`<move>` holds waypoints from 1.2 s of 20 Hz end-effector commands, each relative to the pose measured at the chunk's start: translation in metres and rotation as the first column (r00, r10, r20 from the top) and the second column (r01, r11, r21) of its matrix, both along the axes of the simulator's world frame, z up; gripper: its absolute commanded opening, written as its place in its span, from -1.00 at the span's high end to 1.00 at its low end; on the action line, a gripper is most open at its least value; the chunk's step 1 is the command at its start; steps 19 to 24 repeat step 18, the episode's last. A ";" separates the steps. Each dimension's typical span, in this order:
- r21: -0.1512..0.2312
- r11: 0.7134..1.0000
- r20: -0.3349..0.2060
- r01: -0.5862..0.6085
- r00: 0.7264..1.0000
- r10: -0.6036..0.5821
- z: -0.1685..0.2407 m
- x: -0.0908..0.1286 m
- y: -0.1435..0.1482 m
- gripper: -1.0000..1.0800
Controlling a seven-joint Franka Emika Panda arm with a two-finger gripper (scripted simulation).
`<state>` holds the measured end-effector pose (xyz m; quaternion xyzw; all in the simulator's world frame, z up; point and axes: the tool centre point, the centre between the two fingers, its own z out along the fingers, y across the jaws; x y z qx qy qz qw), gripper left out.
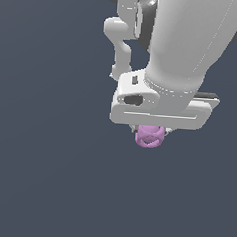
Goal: Pick up the object and move it to a goal position.
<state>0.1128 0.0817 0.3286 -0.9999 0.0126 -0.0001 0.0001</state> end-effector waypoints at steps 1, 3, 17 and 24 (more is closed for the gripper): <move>0.000 1.000 0.000 0.000 1.000 0.000 0.007 0.005 0.001 1.00; 0.000 1.000 0.000 0.000 1.000 0.000 0.012 0.009 0.001 1.00; 0.000 1.000 0.000 0.000 1.000 0.000 0.024 0.019 0.002 1.00; 0.000 1.000 0.000 0.000 1.000 0.000 0.024 0.019 0.002 1.00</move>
